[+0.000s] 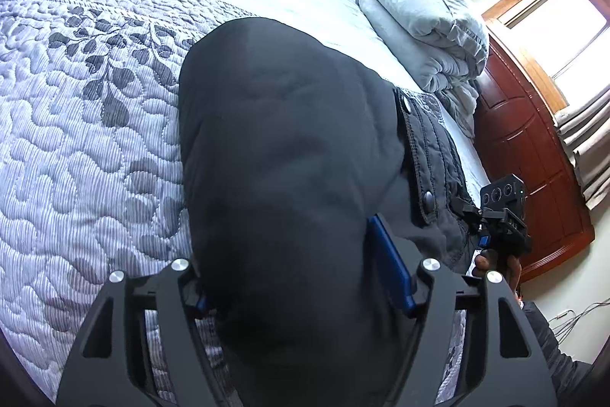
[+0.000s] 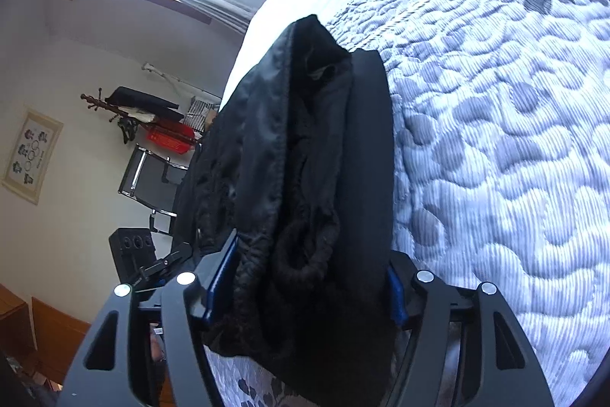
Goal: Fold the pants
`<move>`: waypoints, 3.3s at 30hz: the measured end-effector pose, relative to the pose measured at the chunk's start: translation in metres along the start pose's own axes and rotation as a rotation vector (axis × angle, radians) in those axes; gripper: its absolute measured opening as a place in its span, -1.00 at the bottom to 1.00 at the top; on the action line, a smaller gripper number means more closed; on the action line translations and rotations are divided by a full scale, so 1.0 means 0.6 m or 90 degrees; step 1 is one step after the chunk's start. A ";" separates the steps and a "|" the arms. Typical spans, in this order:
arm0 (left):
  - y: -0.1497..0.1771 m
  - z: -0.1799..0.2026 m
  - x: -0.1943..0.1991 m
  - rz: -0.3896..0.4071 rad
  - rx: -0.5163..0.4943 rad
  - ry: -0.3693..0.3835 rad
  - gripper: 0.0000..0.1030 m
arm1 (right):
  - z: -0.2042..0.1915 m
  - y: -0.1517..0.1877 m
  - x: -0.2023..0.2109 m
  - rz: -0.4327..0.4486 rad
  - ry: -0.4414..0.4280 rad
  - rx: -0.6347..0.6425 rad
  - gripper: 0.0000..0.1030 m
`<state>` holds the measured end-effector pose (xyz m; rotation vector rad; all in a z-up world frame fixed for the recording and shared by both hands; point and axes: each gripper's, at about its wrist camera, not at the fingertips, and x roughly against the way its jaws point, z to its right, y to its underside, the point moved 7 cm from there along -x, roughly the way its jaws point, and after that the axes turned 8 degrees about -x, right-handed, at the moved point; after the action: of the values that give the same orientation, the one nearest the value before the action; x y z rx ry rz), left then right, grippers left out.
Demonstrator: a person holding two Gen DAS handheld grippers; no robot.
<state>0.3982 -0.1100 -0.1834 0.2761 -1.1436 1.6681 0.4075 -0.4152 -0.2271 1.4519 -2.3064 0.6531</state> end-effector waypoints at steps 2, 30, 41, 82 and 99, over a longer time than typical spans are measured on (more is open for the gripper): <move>0.003 -0.003 0.005 -0.001 -0.001 -0.009 0.52 | 0.004 0.003 0.011 0.006 -0.003 -0.001 0.27; 0.141 0.144 0.196 0.019 -0.088 -0.224 0.91 | -0.077 0.176 0.219 0.166 0.150 0.048 0.78; 0.196 0.220 0.205 -0.021 -0.142 -0.286 0.91 | -0.125 0.288 0.229 0.246 0.396 0.121 0.92; 0.235 0.347 0.399 0.090 -0.177 -0.368 0.94 | -0.302 0.420 0.235 0.274 0.517 0.237 0.92; 0.243 0.342 0.392 0.078 -0.165 -0.364 0.94 | -0.300 0.429 0.226 0.263 0.535 0.239 0.92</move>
<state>0.1063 -0.1252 -0.0014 0.5476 -1.8168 1.5648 0.1239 -0.3231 -0.0591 0.5839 -1.8297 1.5273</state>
